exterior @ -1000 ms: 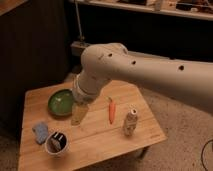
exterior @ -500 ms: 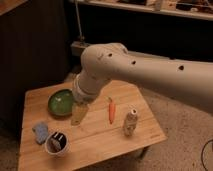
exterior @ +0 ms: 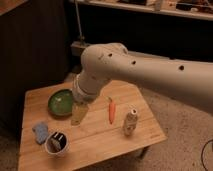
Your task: Move the arm in a circular motion
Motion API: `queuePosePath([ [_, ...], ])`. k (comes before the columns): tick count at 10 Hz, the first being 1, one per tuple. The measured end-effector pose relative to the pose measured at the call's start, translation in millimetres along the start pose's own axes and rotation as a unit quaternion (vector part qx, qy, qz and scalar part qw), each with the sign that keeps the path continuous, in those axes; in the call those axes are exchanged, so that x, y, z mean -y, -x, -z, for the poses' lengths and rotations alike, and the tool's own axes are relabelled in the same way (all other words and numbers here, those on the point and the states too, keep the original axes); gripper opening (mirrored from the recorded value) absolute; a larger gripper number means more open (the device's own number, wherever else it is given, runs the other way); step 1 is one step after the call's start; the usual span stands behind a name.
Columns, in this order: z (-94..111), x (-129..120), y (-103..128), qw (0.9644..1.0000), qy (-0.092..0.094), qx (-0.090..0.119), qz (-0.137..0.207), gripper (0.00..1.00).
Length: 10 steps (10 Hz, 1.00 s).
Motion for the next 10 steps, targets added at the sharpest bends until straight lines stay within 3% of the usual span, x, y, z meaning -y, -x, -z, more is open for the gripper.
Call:
queuePosePath([
  [3,0,0,0,1.0,0.0,0.0,0.0,0.8],
  [5,-2,9,7,0.9998,-0.001,0.002,0.019,0.8],
  [8,-22,48,5,0.9989,0.011,-0.006,0.045,0.8],
  [10,-41,95,-13,0.9981,0.025,-0.015,0.054,0.8],
])
